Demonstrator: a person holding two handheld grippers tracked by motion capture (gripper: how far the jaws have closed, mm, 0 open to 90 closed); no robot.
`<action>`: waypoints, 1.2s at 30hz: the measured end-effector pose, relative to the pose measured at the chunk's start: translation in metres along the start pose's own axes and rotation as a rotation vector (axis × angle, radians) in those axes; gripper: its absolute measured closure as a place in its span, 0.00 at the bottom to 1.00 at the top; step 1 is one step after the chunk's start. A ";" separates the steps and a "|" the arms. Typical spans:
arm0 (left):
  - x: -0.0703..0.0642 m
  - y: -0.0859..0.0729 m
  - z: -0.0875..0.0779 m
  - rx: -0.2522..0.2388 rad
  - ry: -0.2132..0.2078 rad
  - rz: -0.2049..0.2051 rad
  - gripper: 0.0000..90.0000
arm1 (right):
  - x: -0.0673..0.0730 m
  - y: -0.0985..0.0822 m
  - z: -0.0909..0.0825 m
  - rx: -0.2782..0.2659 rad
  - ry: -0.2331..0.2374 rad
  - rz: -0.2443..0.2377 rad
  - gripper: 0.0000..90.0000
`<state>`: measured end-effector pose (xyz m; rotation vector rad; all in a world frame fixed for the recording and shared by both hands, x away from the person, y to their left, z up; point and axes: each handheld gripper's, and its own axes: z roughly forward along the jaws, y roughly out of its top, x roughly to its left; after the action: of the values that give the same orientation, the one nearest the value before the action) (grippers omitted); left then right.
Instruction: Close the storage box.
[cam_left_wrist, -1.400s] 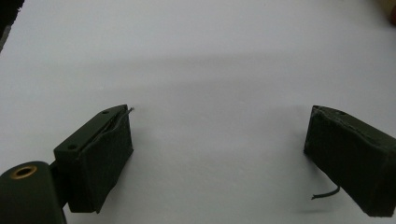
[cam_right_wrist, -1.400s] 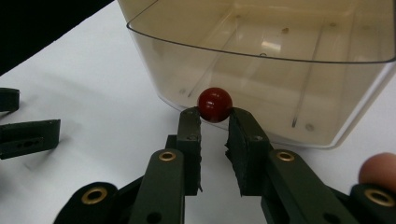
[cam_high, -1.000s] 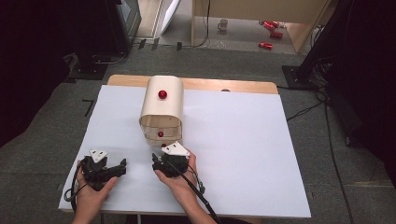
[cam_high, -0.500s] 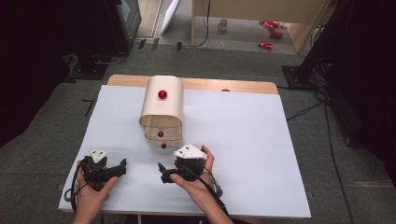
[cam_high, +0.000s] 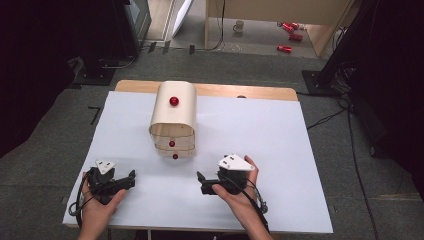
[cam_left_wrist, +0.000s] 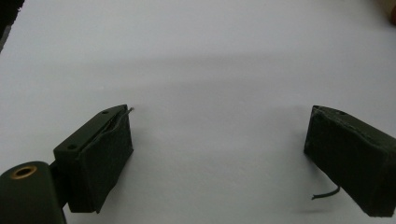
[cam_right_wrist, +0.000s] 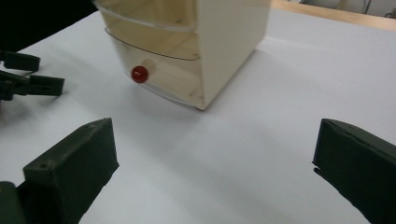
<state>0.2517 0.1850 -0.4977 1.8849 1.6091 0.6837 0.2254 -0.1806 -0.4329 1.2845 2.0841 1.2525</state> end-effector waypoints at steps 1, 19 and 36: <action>0.000 0.000 0.000 0.000 0.000 0.000 0.08 | -0.005 -0.001 -0.004 -0.002 -0.008 0.002 0.00; 0.000 0.000 0.000 -0.001 0.001 0.000 0.08 | -0.091 -0.037 -0.064 -0.006 -0.161 0.091 0.00; 0.000 0.000 0.000 -0.001 0.001 0.000 0.08 | -0.152 -0.076 -0.113 -0.017 -0.309 0.191 0.00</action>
<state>0.2517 0.1848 -0.4977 1.8840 1.6094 0.6854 0.1845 -0.3788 -0.4555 1.5870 1.7650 1.0628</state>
